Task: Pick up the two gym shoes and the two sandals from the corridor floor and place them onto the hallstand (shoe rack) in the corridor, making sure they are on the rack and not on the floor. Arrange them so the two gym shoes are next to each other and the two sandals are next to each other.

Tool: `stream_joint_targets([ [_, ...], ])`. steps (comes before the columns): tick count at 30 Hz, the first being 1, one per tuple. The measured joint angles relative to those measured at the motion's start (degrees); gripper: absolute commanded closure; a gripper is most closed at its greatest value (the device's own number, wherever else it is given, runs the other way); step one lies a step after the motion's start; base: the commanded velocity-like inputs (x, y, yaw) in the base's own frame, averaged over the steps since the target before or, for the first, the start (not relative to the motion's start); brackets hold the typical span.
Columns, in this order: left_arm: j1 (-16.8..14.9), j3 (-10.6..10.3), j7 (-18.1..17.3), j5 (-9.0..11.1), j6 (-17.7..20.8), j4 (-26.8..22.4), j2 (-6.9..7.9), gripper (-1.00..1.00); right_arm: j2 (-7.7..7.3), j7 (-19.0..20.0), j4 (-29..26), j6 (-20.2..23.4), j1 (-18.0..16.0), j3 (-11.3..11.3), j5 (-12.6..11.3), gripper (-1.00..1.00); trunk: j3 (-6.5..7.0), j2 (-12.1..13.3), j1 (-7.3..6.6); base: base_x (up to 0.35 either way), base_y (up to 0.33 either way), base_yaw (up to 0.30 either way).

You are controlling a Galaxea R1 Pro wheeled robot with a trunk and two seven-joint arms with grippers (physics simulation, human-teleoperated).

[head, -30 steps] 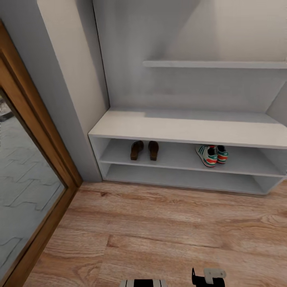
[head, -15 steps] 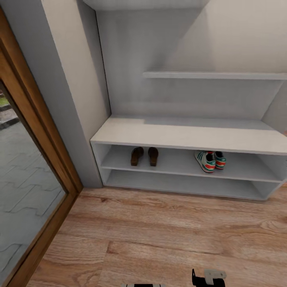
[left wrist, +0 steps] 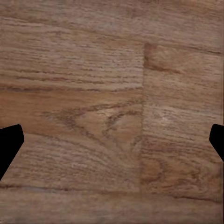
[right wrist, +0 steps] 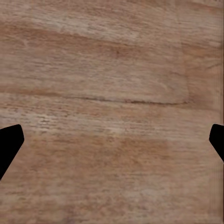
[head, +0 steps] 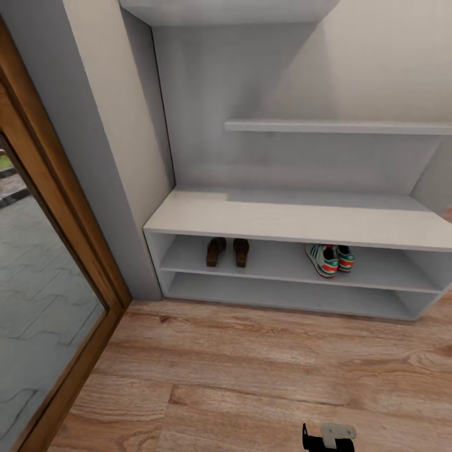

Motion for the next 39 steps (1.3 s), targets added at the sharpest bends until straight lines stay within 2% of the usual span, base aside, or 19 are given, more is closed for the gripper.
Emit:
stream_joint_targets([
  [25, 0.0, 0.0, 0.0, 0.0, 0.0, 0.2, 0.0, -1.0, 0.0, 0.0, 0.0, 0.0, 0.0, 0.0, 0.0, -1.0, 4.49, 10.0, -5.49, 0.0, 0.0, 0.0],
  [33, 0.0, 0.0, 1.3, 0.0, 0.0, 0.2, 0.05, -1.0, 0.03, 0.0, 0.0, 0.0, 0.0, 0.0, 0.0, -1.0, 5.92, 13.2, -7.25, 0.0, 0.0, 0.0],
  [39, 0.0, 0.0, 2.1, 0.0, 0.0, 0.2, 0.05, -1.0, 0.06, 0.0, 0.0, 0.0, 0.0, 0.0, 0.0, -1.0, 5.93, 13.3, -7.26, 0.0, 0.0, 0.0],
])
